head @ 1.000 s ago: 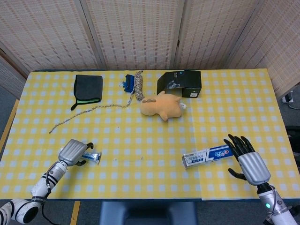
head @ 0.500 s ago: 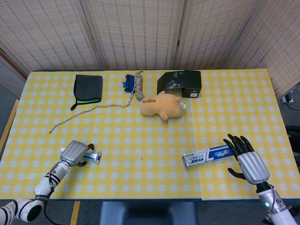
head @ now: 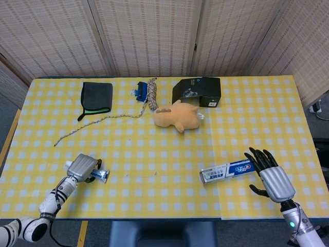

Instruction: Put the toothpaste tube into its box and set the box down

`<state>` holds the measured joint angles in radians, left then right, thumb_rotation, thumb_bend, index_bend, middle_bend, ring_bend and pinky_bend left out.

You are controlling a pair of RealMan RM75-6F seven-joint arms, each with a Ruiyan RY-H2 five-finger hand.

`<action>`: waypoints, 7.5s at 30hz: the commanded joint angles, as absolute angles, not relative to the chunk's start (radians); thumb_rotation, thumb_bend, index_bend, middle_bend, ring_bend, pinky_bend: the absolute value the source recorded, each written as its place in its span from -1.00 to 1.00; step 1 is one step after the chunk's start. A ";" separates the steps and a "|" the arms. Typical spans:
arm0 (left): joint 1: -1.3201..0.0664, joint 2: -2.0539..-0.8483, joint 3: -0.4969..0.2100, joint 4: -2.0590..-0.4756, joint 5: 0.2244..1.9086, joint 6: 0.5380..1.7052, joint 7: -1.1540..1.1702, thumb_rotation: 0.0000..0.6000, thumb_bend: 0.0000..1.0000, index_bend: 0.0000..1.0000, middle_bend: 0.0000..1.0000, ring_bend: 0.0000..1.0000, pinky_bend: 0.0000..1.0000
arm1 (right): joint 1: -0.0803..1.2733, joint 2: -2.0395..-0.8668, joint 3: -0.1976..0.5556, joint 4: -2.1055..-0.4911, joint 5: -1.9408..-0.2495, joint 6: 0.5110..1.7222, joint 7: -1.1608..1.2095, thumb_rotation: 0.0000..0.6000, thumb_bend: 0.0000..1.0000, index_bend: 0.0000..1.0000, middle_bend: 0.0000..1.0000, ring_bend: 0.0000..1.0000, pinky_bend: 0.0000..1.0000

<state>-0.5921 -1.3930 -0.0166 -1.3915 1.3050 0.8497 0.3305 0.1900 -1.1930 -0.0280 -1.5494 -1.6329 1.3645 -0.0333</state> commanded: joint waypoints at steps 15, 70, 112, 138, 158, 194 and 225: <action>-0.578 -1.330 -0.008 -1.463 1.373 0.886 0.111 1.00 0.19 0.57 1.00 1.00 1.00 | 0.200 -1.207 -0.032 -1.543 -1.634 1.345 -0.040 1.00 -0.54 -1.00 -1.00 -1.00 -1.00; -0.485 -1.203 -0.007 -1.625 1.528 1.107 -0.450 1.00 0.22 0.59 1.00 1.00 1.00 | 0.434 -1.388 0.005 -1.391 -1.453 0.973 0.037 1.00 -0.54 -0.26 -0.53 -0.51 -0.43; -0.456 -1.047 -0.079 -1.874 1.465 1.170 -0.410 1.00 0.23 0.59 1.00 1.00 1.00 | 0.454 -1.333 0.106 -1.544 -1.425 1.045 0.400 1.00 -0.54 0.02 -0.31 -0.29 -0.17; -0.554 -0.873 -0.244 -2.175 1.262 1.034 -0.529 1.00 0.27 0.59 1.00 1.00 1.00 | 0.568 -1.535 0.152 -1.504 -1.461 0.998 0.639 1.00 -0.54 0.02 -0.31 -0.29 -0.17; -0.626 -0.902 -0.360 -2.251 1.049 1.016 -0.517 1.00 0.28 0.59 1.00 1.00 1.00 | 0.631 -1.654 0.187 -1.404 -1.416 0.964 0.684 1.00 -0.54 0.02 -0.31 -0.29 -0.17; -0.704 -1.024 -0.399 -2.341 0.899 1.100 -0.286 1.00 0.29 0.59 1.00 1.00 1.00 | 0.677 -1.745 0.211 -1.392 -1.403 0.959 0.736 1.00 -0.54 0.02 -0.31 -0.30 -0.17; -0.697 -1.080 -0.386 -2.318 0.882 1.098 -0.251 1.00 0.29 0.59 1.00 1.00 1.00 | 0.681 -1.732 0.211 -1.425 -1.450 1.007 0.882 1.00 -0.54 0.02 -0.31 -0.30 -0.17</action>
